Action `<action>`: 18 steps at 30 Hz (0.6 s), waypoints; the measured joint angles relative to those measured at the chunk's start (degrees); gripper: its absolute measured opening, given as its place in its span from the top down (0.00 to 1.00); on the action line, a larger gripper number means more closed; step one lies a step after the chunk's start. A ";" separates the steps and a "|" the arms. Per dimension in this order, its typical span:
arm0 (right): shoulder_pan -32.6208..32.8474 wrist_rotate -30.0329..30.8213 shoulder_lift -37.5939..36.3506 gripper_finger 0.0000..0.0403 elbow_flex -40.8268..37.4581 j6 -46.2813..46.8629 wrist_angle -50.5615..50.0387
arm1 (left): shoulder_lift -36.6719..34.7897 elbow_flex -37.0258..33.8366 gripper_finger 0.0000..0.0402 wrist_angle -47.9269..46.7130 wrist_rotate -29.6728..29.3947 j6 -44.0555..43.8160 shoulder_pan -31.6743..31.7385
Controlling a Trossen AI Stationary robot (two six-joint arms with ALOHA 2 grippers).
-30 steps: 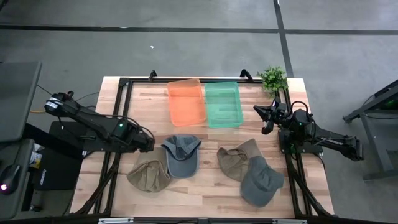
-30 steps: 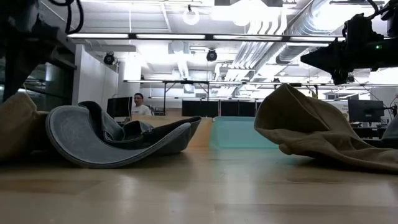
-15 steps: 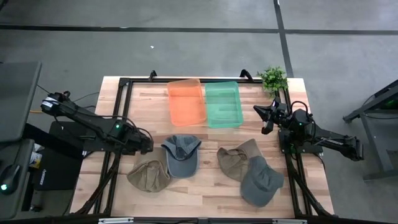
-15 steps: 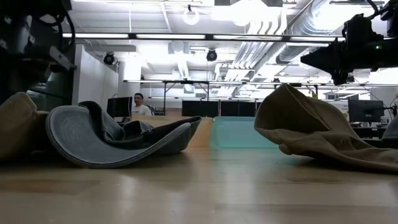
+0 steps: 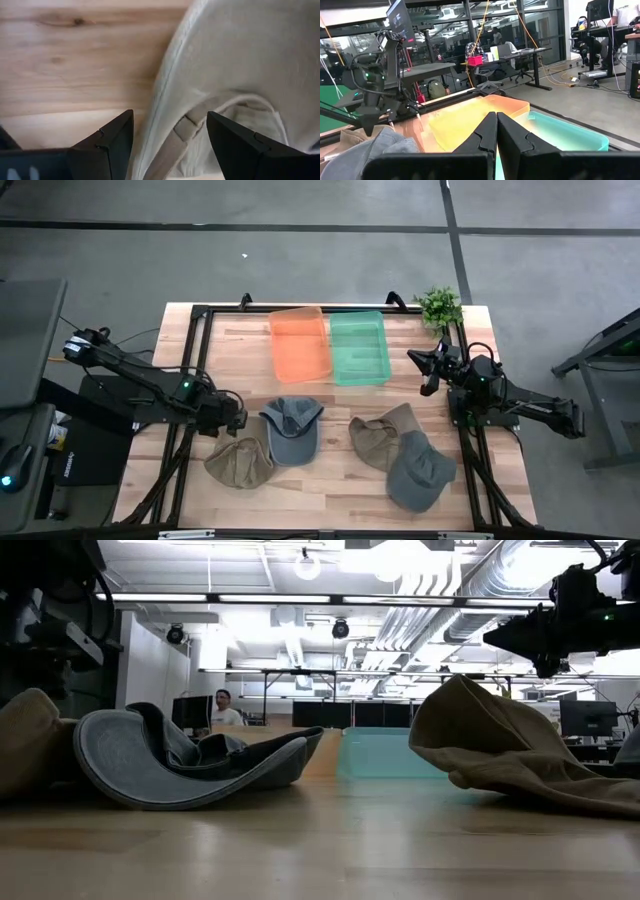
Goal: Pick & Place hat
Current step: Put the left brown cap into the orange bin
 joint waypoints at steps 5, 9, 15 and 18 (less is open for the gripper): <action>-0.01 0.03 -0.01 0.99 0.00 0.00 -0.19 | 0.03 -0.34 0.43 2.55 3.68 4.07 0.00; -0.02 0.09 0.22 0.99 0.00 0.00 -0.06 | 0.05 -0.34 0.43 2.56 6.88 7.02 0.00; -0.02 0.03 0.35 0.99 0.00 0.00 -0.04 | 0.07 -0.34 0.43 2.68 11.40 11.20 0.00; 0.00 0.03 0.35 0.99 -0.02 0.00 -0.02 | 0.07 -0.34 0.43 3.46 13.79 13.47 0.00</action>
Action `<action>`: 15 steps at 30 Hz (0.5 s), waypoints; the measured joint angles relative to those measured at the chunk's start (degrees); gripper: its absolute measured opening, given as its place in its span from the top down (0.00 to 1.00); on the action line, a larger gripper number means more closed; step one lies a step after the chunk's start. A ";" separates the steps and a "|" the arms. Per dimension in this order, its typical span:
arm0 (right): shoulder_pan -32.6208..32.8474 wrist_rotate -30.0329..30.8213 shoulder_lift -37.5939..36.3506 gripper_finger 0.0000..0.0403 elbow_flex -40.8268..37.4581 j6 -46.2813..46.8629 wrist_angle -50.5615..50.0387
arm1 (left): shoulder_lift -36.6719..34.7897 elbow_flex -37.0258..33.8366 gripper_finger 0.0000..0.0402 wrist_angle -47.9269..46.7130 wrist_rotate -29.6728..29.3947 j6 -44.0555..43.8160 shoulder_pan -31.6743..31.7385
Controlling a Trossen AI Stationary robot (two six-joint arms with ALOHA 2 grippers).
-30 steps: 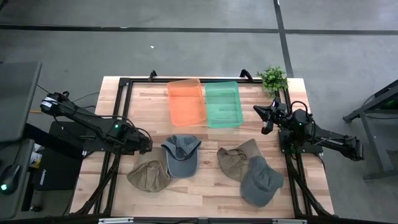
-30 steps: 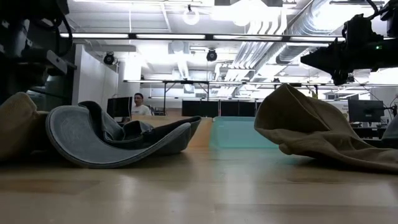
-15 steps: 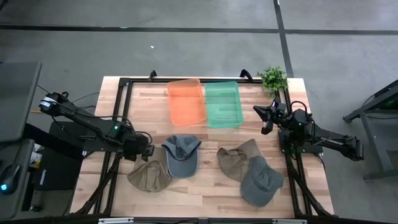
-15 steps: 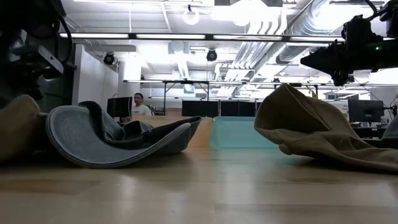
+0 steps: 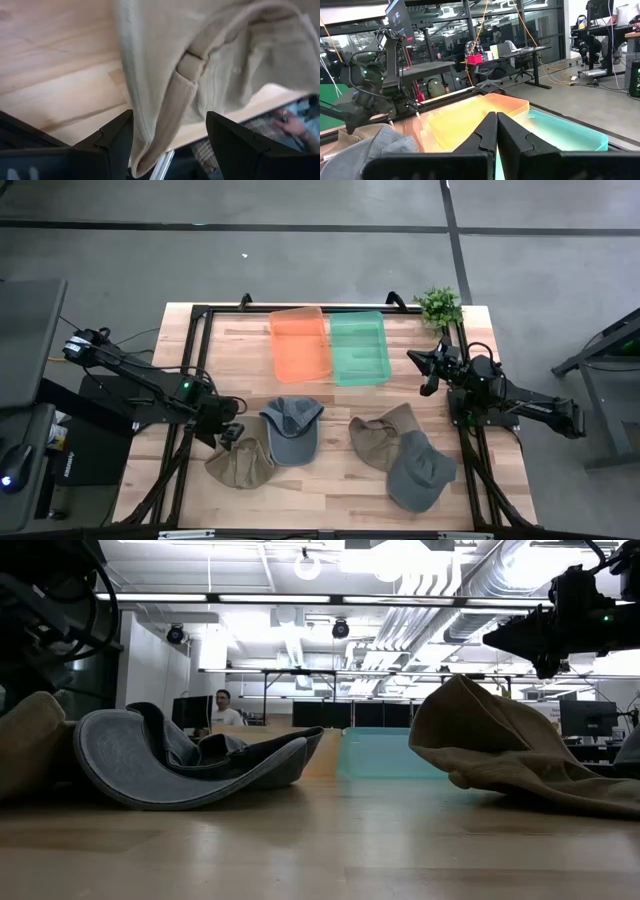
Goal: Pick & Place hat
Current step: Put the left brown cap into the orange bin
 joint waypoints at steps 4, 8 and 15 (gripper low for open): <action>-0.02 -0.02 0.00 0.99 0.02 0.00 -0.02 | 0.01 0.00 0.43 2.09 1.40 1.83 0.00; -0.02 -0.02 0.00 0.99 0.02 0.00 -0.02 | 0.93 0.00 0.43 2.24 1.36 1.89 0.00; -0.02 -0.04 0.00 0.99 0.02 0.00 0.00 | 3.27 0.00 0.43 2.27 1.59 2.44 0.00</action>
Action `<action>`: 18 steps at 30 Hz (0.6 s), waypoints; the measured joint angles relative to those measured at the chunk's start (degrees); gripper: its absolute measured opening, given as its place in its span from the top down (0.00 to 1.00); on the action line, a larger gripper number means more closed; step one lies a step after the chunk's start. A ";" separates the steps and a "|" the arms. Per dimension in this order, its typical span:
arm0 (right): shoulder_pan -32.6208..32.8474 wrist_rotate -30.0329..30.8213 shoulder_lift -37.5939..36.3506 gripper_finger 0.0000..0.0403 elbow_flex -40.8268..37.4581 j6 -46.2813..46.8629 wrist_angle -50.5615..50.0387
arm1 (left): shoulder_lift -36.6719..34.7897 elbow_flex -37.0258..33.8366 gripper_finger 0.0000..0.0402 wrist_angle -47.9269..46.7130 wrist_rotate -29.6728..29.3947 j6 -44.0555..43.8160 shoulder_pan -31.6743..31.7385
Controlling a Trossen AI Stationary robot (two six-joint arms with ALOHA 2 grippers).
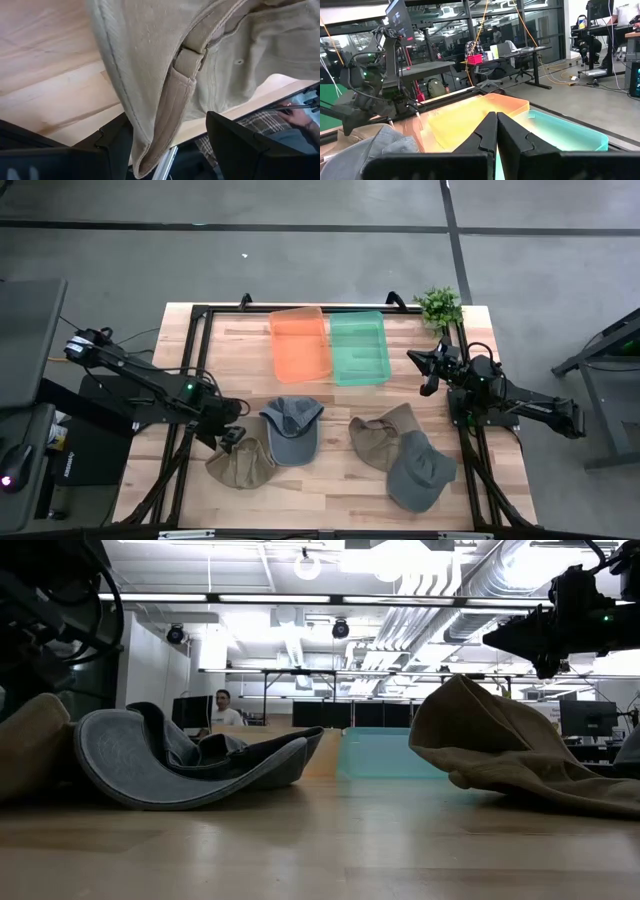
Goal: Pick & Place hat
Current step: Put the left brown cap into the orange bin
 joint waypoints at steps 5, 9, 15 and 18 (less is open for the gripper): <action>0.00 0.00 0.00 0.99 0.00 0.00 0.00 | 1.88 0.00 0.43 0.38 1.92 0.00 0.00; 0.02 0.00 0.00 0.99 0.00 0.00 0.00 | 2.97 0.00 0.43 2.98 2.83 -0.08 0.00; 0.01 0.00 0.00 0.99 -0.01 0.00 0.00 | 5.17 0.00 0.43 3.52 2.71 -1.33 0.00; 0.00 0.00 0.00 0.99 -0.01 0.00 0.00 | 6.74 0.00 0.43 3.31 2.68 -1.29 0.00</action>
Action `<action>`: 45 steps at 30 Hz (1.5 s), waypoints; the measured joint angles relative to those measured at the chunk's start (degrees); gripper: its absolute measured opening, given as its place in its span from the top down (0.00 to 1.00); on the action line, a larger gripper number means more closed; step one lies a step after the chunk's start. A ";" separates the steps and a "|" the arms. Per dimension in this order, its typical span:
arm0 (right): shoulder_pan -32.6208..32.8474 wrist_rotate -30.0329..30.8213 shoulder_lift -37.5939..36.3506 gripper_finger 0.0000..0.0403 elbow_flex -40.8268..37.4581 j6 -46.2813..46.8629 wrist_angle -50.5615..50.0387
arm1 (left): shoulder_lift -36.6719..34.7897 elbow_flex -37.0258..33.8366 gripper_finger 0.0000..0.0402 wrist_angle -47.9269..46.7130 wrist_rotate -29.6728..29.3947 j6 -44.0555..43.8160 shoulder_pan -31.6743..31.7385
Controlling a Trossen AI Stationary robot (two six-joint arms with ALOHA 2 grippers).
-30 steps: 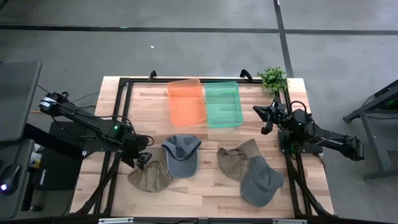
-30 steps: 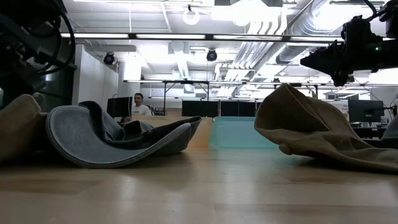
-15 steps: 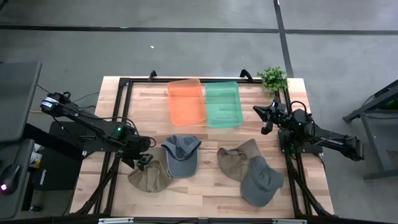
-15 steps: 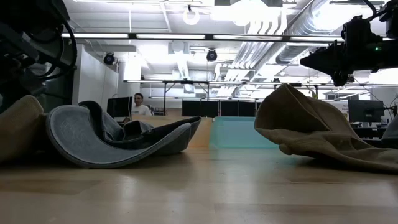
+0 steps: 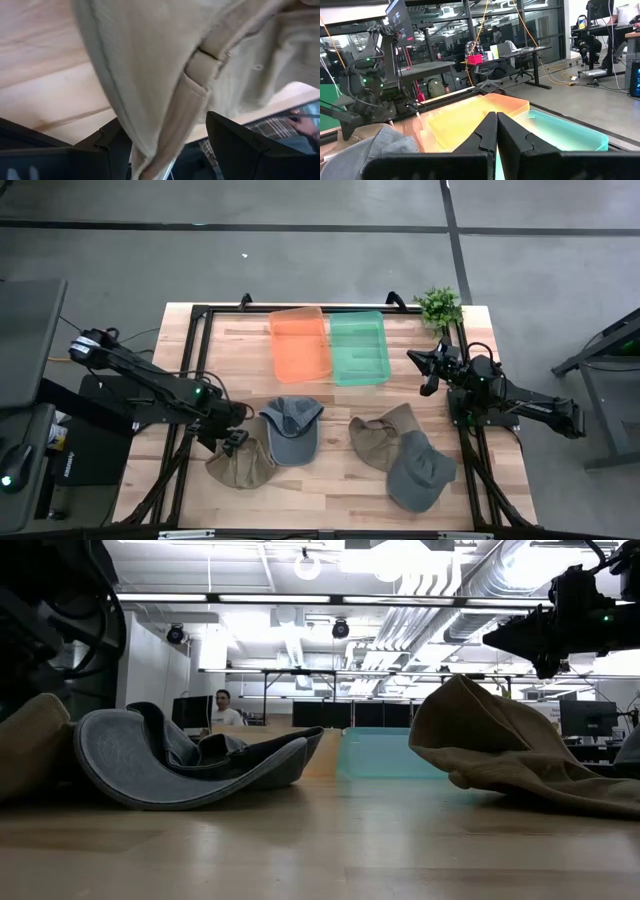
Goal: Pick & Place hat
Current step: Put the left brown cap into the orange bin
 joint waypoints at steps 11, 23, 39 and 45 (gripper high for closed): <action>0.00 0.00 0.00 0.99 0.00 0.00 0.00 | 4.07 0.00 0.50 -0.84 -0.28 0.11 0.00; 0.00 0.00 0.00 0.99 -0.01 0.00 0.00 | 4.04 0.02 0.97 -0.58 3.49 -0.23 0.00; 0.00 -0.02 0.00 0.99 0.01 0.00 0.00 | -0.71 2.95 1.00 -4.55 4.88 0.91 -0.02; 0.00 -0.02 0.00 0.99 0.01 0.00 0.00 | -4.51 5.40 1.00 -9.52 3.07 0.92 -0.02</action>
